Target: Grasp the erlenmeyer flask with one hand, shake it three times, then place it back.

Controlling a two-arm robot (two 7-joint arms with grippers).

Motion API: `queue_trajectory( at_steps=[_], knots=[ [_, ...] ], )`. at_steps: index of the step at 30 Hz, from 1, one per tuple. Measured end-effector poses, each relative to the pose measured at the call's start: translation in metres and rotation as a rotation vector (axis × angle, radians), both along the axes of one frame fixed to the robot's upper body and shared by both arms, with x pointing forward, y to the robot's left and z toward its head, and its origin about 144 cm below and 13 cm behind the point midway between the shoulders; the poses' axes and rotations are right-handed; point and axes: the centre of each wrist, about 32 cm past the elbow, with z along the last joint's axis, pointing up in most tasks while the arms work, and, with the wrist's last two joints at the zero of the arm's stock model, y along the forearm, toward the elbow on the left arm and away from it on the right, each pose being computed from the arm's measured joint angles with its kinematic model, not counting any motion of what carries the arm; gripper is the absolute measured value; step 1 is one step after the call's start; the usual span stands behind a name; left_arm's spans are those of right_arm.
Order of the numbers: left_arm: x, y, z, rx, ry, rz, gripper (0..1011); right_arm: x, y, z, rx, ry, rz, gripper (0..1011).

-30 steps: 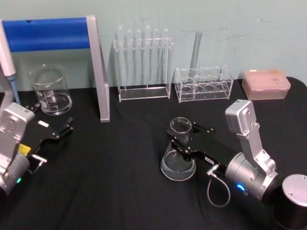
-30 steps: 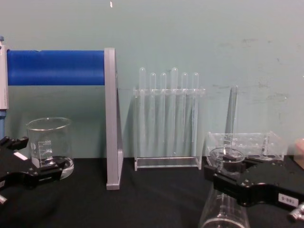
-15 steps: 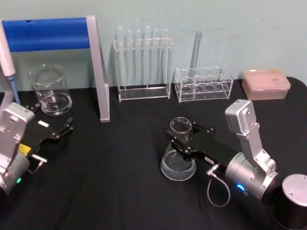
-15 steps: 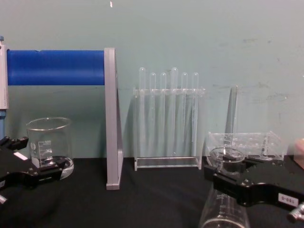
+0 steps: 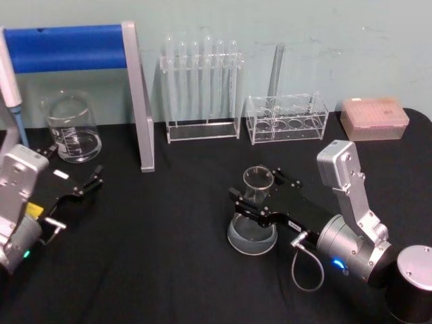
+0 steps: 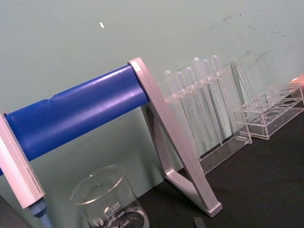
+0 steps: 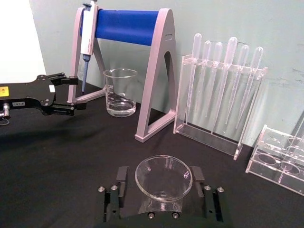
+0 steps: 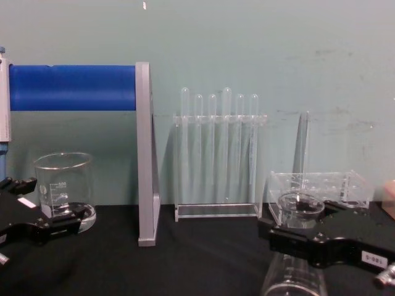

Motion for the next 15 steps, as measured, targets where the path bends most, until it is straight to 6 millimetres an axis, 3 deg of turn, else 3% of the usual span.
queue_trajectory(
  at_steps=[5,8,15],
  knots=[
    [0.0000,0.0000,0.0000,0.000,0.000,0.000,1001,0.0000,0.0000,0.0000,0.000,0.000,0.000,958],
    [0.0000,0.0000,0.0000,0.000,0.000,0.000,1001,0.0000,0.0000,0.0000,0.000,0.000,0.000,1002],
    [0.0000,0.0000,0.0000,0.000,0.000,0.000,1001,0.0000,-0.0001,0.0000,0.000,-0.001,0.000,1003]
  ],
)
